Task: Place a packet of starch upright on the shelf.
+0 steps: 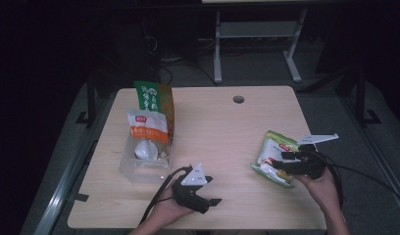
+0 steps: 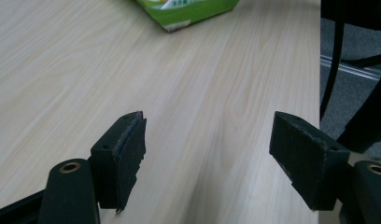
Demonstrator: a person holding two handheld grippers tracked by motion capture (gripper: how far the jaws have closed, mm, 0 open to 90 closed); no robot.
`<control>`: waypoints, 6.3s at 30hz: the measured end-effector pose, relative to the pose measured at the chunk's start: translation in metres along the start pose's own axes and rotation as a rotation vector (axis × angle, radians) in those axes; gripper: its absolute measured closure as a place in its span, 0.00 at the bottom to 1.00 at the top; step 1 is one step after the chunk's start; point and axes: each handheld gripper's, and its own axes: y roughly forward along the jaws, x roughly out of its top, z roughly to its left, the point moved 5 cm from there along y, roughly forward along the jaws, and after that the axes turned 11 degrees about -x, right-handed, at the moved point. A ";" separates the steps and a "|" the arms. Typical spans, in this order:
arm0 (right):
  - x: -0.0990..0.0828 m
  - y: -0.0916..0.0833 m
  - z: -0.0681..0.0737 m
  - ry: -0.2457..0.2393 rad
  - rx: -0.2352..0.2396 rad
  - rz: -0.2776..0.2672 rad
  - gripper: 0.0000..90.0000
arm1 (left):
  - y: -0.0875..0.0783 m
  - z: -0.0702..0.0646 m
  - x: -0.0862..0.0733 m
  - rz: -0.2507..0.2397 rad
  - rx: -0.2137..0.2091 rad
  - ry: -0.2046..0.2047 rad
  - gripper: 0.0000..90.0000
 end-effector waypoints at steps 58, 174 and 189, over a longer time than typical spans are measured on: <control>-0.047 0.010 -0.073 0.342 -0.158 0.141 0.44 | 0.132 0.063 0.099 0.074 -0.079 -0.060 0.38; 0.020 0.000 0.052 -0.117 0.071 -0.161 0.95 | 0.017 0.045 0.054 -0.124 0.014 -0.098 0.59; 0.028 -0.001 0.056 -0.117 0.066 -0.172 0.95 | 0.003 0.029 0.035 -0.112 -0.002 -0.078 0.49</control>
